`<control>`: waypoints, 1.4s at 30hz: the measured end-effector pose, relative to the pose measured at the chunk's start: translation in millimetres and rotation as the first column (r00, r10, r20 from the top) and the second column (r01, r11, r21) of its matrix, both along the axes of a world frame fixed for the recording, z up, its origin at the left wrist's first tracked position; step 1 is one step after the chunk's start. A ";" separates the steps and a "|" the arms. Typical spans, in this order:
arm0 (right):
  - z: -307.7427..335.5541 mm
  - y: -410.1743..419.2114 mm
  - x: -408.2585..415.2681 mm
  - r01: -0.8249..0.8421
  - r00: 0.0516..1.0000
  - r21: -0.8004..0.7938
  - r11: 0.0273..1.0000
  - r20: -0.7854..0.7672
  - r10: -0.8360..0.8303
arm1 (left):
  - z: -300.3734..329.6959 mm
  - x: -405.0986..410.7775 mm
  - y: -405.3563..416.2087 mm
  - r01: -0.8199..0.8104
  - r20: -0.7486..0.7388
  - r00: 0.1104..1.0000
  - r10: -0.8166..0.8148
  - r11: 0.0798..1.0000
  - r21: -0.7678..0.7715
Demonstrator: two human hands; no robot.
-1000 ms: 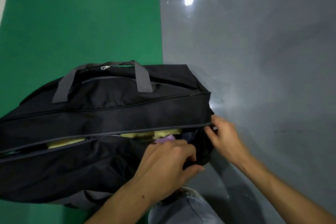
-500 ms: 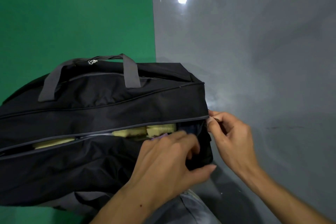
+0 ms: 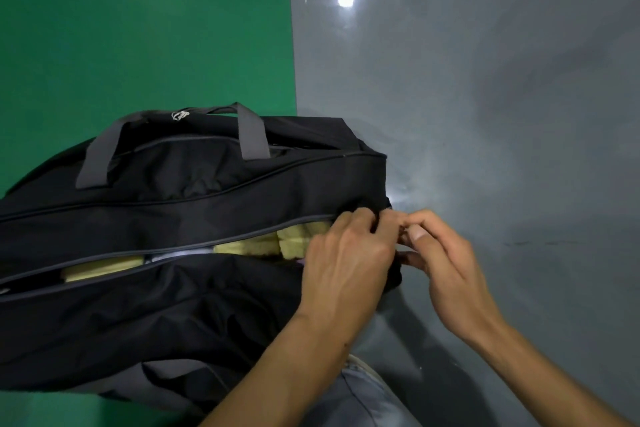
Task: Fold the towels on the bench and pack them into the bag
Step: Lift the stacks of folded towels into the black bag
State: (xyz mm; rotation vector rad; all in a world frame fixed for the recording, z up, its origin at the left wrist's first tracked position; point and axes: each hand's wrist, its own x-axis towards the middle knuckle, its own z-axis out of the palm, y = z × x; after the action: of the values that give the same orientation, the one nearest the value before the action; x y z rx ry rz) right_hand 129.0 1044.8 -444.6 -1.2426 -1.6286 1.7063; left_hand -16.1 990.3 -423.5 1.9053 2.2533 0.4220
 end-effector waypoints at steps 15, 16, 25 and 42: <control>-50.0 17.6 -5.1 -0.198 0.972 0.647 0.736 0.224 0.065 | -7.4 3.0 1.4 -0.449 0.776 0.436 0.455 0.858 -0.250; -52.0 20.1 -5.5 -0.229 0.963 0.675 0.702 0.261 0.063 | -9.8 2.2 0.9 -0.460 0.757 0.440 0.483 0.845 -0.273; -72.1 38.4 1.4 -0.372 0.814 0.554 0.745 0.580 -0.024 | -0.3 3.5 -20.4 -0.784 0.603 0.462 0.650 0.617 -0.064; 34.2 9.8 -64.9 -0.599 0.783 0.566 0.567 0.561 0.268 | 25.1 -44.9 -55.2 -0.796 0.701 0.410 0.583 0.605 -0.037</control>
State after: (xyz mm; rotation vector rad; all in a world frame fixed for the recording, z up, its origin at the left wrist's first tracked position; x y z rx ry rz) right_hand 64.1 1054.6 -410.4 -0.8265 -2.7167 0.7879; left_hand -61.0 935.1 -398.5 0.4963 2.3811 1.3812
